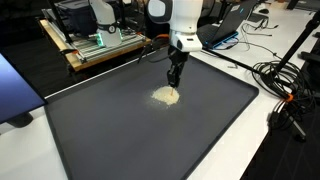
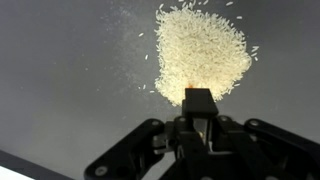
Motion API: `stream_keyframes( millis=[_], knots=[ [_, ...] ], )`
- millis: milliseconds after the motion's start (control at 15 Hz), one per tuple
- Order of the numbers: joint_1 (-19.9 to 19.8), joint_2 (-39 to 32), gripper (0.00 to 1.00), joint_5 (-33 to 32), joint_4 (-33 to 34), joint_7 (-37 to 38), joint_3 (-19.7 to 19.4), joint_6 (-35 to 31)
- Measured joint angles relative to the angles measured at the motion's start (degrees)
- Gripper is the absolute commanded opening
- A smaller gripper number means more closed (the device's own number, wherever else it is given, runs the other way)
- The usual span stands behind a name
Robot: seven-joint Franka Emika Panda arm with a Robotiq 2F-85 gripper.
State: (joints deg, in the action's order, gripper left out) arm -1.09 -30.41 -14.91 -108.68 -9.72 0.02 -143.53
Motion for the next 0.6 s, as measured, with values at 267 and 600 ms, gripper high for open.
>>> stream_keyframes(
  millis=[267, 600],
  knots=[
    [0.2, -0.7, 0.04, 0.0, 1.0, 0.0, 0.0, 0.0],
    [0.4, -0.8, 0.04, 0.0, 1.1, 0.0, 0.0, 0.0]
  ],
)
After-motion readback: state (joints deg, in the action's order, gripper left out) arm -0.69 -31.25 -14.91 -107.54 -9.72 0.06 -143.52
